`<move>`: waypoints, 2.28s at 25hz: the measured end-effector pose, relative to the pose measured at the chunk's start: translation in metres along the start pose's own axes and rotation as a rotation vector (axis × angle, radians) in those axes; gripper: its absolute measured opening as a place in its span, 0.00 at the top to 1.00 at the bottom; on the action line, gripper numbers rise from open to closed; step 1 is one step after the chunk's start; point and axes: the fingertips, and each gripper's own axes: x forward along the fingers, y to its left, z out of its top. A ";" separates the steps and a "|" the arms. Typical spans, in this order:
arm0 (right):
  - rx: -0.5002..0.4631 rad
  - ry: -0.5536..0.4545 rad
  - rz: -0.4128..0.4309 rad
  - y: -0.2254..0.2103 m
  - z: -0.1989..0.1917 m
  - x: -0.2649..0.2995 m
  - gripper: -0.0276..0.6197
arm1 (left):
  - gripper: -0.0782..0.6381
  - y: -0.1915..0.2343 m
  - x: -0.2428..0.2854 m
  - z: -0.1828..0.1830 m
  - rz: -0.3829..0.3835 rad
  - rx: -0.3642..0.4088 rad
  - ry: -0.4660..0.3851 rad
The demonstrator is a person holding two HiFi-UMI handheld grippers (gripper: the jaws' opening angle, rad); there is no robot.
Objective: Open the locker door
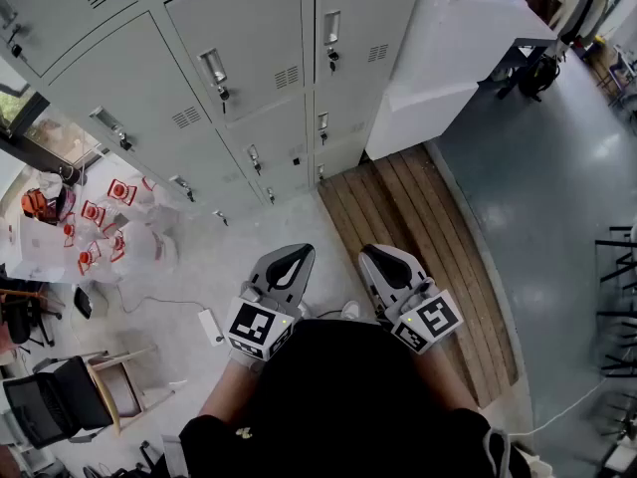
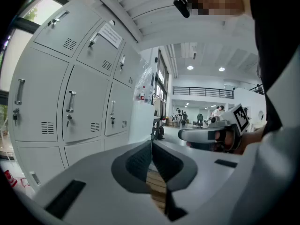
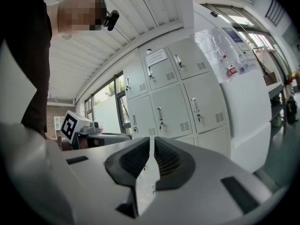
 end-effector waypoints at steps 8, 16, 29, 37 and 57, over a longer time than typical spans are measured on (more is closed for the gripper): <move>-0.005 0.017 -0.010 0.020 -0.008 0.026 0.88 | 0.86 0.028 -0.023 -0.004 0.003 -0.006 -0.010; 0.014 0.006 -0.027 0.031 -0.009 0.055 0.88 | 0.86 0.060 -0.042 -0.021 -0.013 -0.029 0.008; 0.058 0.042 -0.012 -0.072 -0.002 0.108 0.88 | 0.86 0.101 0.039 -0.013 0.040 -0.046 0.046; 0.096 0.024 0.089 -0.155 0.024 0.153 0.88 | 0.86 0.132 0.110 0.018 0.167 -0.035 0.037; 0.298 0.026 0.095 -0.277 0.049 0.276 0.88 | 0.86 0.191 0.140 0.033 0.385 -0.078 0.031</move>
